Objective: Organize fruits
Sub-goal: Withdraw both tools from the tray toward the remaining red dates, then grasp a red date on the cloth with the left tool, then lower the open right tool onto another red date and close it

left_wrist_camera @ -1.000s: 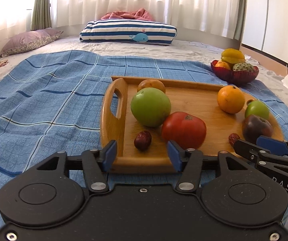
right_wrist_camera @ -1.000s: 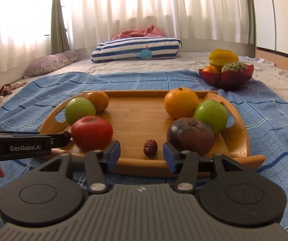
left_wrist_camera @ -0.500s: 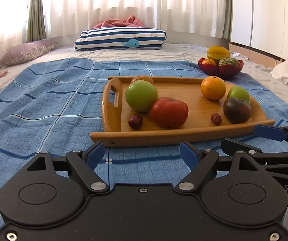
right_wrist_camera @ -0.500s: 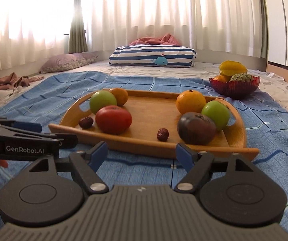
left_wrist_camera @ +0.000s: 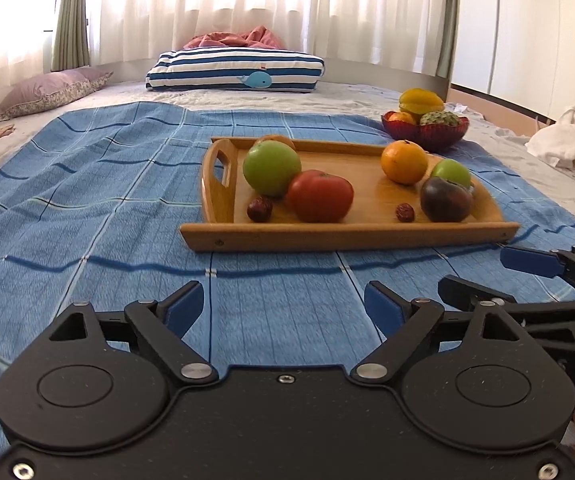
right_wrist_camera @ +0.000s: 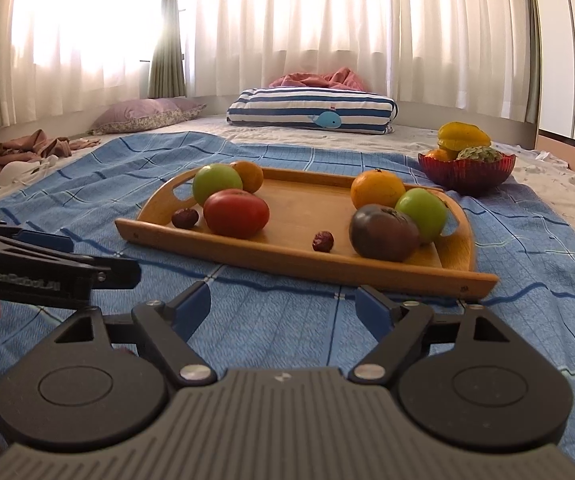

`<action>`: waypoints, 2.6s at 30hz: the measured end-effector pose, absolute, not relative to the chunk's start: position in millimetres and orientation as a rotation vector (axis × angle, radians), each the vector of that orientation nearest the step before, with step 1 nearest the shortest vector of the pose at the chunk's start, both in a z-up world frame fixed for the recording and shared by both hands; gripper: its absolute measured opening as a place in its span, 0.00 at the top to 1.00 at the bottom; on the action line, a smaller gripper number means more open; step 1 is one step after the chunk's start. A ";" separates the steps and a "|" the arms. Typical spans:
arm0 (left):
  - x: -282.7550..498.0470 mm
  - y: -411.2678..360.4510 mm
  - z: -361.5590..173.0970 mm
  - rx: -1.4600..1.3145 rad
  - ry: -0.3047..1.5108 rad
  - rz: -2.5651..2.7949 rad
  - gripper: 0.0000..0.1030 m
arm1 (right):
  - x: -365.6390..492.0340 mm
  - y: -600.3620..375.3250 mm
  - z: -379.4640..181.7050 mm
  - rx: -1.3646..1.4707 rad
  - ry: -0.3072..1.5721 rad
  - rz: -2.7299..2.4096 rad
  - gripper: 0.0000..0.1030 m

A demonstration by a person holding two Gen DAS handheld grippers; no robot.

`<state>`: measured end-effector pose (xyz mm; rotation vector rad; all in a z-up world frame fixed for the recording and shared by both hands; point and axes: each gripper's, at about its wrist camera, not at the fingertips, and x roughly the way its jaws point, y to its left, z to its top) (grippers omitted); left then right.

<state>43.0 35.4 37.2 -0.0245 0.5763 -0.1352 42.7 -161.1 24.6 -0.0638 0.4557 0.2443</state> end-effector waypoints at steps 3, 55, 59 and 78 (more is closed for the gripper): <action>31.7 34.1 36.1 -0.030 0.583 -0.149 0.14 | 39.1 -166.1 22.1 -0.060 0.466 0.244 0.14; 7.7 33.4 32.1 -0.061 0.604 -0.151 0.80 | 16.6 -144.1 7.2 -0.055 0.493 0.377 0.14; 9.4 40.1 32.9 -0.066 0.597 -0.136 0.80 | 17.1 -130.9 8.3 -0.041 0.501 0.385 0.14; 12.5 50.9 33.2 -0.071 0.589 -0.105 0.80 | 14.6 -101.8 8.3 -0.033 0.527 0.379 0.68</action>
